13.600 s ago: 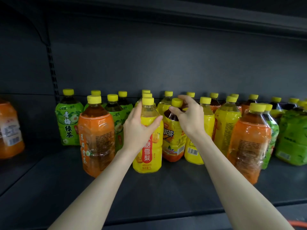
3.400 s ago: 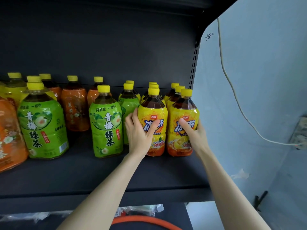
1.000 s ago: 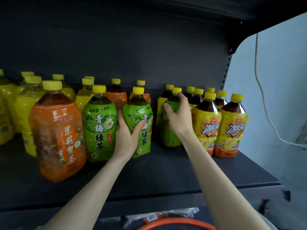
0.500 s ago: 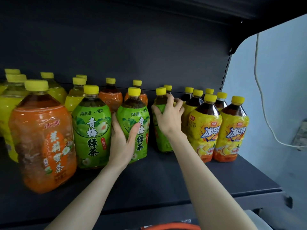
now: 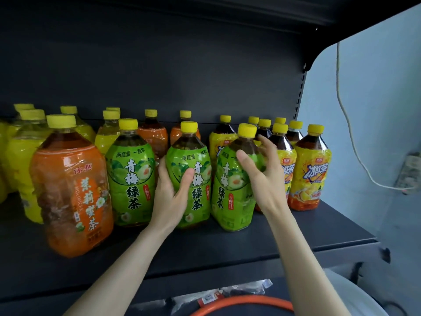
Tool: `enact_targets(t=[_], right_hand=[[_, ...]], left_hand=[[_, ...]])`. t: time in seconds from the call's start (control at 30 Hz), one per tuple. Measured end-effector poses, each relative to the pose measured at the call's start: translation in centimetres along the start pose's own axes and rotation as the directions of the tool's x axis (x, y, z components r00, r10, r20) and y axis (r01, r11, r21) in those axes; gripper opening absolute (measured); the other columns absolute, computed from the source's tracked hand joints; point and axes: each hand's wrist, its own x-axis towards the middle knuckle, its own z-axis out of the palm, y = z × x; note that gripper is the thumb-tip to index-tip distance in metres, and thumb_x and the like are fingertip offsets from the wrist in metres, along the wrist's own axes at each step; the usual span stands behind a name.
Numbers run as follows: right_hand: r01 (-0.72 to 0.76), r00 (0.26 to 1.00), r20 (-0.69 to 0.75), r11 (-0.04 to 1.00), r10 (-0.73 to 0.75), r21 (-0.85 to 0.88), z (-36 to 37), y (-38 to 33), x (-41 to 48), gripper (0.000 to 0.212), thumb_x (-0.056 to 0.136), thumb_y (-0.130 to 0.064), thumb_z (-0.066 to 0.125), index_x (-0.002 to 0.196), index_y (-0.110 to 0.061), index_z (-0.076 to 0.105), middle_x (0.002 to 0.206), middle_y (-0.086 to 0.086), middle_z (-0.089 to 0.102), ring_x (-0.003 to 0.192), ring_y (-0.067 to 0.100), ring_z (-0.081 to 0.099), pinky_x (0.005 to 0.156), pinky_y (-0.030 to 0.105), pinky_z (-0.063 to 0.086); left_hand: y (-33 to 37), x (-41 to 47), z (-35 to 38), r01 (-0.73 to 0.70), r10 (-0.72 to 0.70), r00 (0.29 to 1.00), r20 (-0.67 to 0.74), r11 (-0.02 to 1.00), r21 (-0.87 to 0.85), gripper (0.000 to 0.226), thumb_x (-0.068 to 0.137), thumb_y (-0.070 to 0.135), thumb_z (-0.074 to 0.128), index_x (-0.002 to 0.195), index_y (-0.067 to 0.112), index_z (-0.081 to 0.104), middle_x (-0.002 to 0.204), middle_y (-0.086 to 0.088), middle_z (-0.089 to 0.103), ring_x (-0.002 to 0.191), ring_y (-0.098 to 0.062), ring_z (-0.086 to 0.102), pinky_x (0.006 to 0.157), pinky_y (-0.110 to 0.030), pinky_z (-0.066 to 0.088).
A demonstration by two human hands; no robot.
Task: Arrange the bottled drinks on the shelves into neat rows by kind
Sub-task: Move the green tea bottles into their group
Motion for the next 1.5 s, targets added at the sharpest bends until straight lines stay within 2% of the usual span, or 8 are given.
enact_targets(t=[0.1, 0.27, 0.53, 0.73, 1.13, 1.27, 1.4, 1.5], right_hand=[[-0.098, 0.993, -0.055, 0.982, 0.108, 0.160, -0.3, 0.7, -1.8, 0.077, 0.068, -0.060, 0.069, 0.129, -0.022, 0.041, 0.117, -0.004, 0.059, 0.106, 0.010, 0.060, 0.094, 0.036, 0.050], [-0.131, 0.989, -0.054, 0.989, 0.135, 0.064, 1.9, 2.0, -3.5, 0.106, 0.057, -0.063, 0.077, 0.143, -0.026, 0.028, 0.134, -0.005, 0.045, 0.123, 0.011, 0.046, 0.103, 0.032, 0.041], [-0.122, 0.992, 0.003, 0.951, 0.126, 0.285, 1.2, 2.6, -4.1, 0.058, 0.076, -0.045, 0.074, 0.125, -0.033, 0.046, 0.113, -0.018, 0.061, 0.096, -0.012, 0.058, 0.074, 0.004, 0.046], [-0.098, 0.995, 0.031, 0.921, 0.093, 0.378, 0.1, 1.2, -6.5, 0.036, 0.076, -0.043, 0.060, 0.110, -0.041, 0.049, 0.095, -0.037, 0.058, 0.084, -0.026, 0.054, 0.067, -0.003, 0.040], [-0.022, 0.990, 0.135, 0.874, -0.050, 0.486, 5.3, -8.8, -13.3, 0.056, 0.073, -0.058, 0.056, 0.104, -0.013, 0.064, 0.089, -0.001, 0.073, 0.081, 0.012, 0.069, 0.063, 0.023, 0.053], [-0.088, 0.980, 0.199, 0.844, -0.022, 0.528, 10.7, -12.6, -18.4, 0.049, 0.074, -0.059, 0.056, 0.097, -0.018, 0.067, 0.093, 0.007, 0.073, 0.089, 0.030, 0.068, 0.079, 0.051, 0.056], [-0.130, 0.967, 0.253, 0.825, -0.017, 0.550, 17.5, -16.4, -24.4, 0.076, 0.067, -0.067, 0.051, 0.111, -0.006, 0.065, 0.115, -0.008, 0.065, 0.101, 0.003, 0.058, 0.088, 0.015, 0.047], [-0.154, 0.957, 0.289, 0.800, -0.026, 0.580, 22.1, -19.3, -27.6, 0.051, 0.072, -0.060, 0.054, 0.093, -0.015, 0.067, 0.088, -0.007, 0.071, 0.084, 0.009, 0.064, 0.073, 0.021, 0.050]], left_hand=[[0.7, -1.0, -0.3, 0.018, -0.018, 1.000, 0.004, 0.998, -0.061, 0.085, 0.071, 0.070, 0.053, 0.142, 0.030, 0.030, 0.131, 0.009, 0.051, 0.120, -0.008, 0.051, 0.103, -0.041, 0.043], [1.6, -2.3, -0.1, 0.075, -0.070, 0.997, 0.032, 0.985, -0.158, 0.081, 0.062, 0.063, 0.066, 0.132, 0.031, 0.041, 0.122, 0.011, 0.058, 0.109, -0.004, 0.058, 0.093, -0.034, 0.051], [3.3, -3.7, -0.1, 0.157, -0.159, 0.987, -0.004, 0.979, -0.132, 0.090, 0.059, 0.065, 0.068, 0.136, 0.032, 0.035, 0.116, 0.018, 0.059, 0.101, 0.006, 0.058, 0.085, -0.018, 0.048], [6.0, -7.9, -1.6, 0.114, -0.133, 0.984, -0.122, 0.981, -0.155, 0.061, 0.064, 0.057, 0.069, 0.117, 0.036, 0.047, 0.100, 0.031, 0.064, 0.093, 0.014, 0.058, 0.076, -0.007, 0.046], [10.1, -13.8, -15.2, 0.028, -0.070, 0.968, -0.239, 0.984, -0.173, 0.058, 0.064, 0.055, 0.065, 0.113, 0.025, 0.060, 0.104, 0.006, 0.071, 0.098, -0.012, 0.067, 0.081, -0.031, 0.053], [11.0, -16.8, -23.5, 0.034, -0.063, 0.958, -0.280, 0.994, -0.106, 0.058, 0.063, 0.056, 0.064, 0.111, 0.024, 0.061, 0.101, 0.007, 0.072, 0.096, -0.011, 0.068, 0.077, -0.026, 0.054], [11.2, -20.1, -32.9, 0.087, -0.094, 0.935, -0.343, 0.996, -0.036, 0.057, 0.063, 0.058, 0.065, 0.108, 0.022, 0.062, 0.100, 0.003, 0.073, 0.095, -0.017, 0.068, 0.087, -0.046, 0.053], [11.0, -21.5, -38.9, 0.118, -0.114, 0.912, -0.394, 0.993, -0.014, 0.056, 0.063, 0.059, 0.065, 0.107, 0.023, 0.064, 0.100, 0.001, 0.073, 0.096, -0.019, 0.068, 0.090, -0.051, 0.050]])
